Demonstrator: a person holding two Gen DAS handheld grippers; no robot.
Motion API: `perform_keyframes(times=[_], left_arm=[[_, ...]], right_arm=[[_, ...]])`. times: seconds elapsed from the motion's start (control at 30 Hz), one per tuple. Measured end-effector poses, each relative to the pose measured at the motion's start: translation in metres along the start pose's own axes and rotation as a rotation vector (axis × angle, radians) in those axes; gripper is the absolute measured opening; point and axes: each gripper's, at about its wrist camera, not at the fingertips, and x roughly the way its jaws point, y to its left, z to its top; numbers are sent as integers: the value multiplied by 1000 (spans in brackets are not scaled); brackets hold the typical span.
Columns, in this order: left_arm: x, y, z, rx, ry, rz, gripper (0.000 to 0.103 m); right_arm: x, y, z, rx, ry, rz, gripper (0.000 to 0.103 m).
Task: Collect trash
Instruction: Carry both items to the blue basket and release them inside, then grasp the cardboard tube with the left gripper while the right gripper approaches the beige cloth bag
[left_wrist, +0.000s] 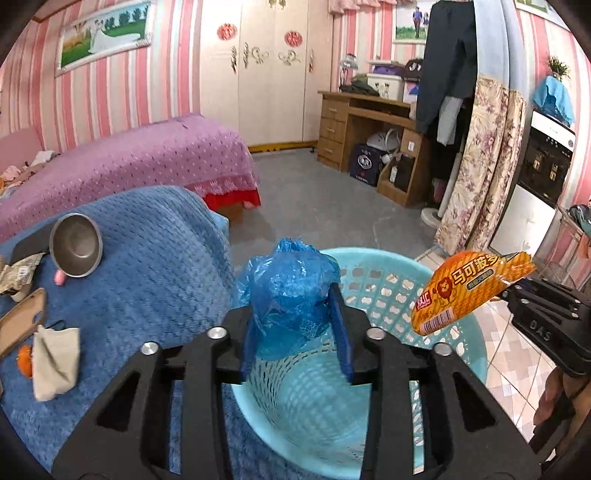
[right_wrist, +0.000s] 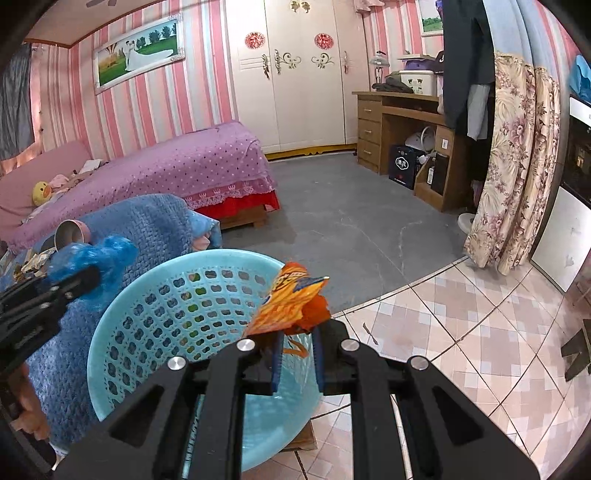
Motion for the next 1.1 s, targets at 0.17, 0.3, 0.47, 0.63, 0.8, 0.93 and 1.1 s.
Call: perform_keyframes(times=[0.17,0.3,0.47,0.63,0.8,0.93,1.1], left_arm=[[9,16,-3,-19,21,41,77],[1,37,-3,-58,-14,91,93],[-15,56,2,-77,-52,143,97],[-30,69,-1,-91,-52,178,97],[-50,88,-6,-103,-67,213,97],[-64,104,-12,-125,-75,237,97],[-86,127,-19,-148,-83,266,97]], right_arm=[[1,0,-1,4,4,2,14],[4,4,-2,-12,13,-8,14],[8,10,-2,-20,23,-19,15],[13,20,0,-15,33,-46,43],[9,27,2,-15,18,-58,62],[3,32,1,-1,-9,-76,84],[-9,48,3,0,-44,-73,89]])
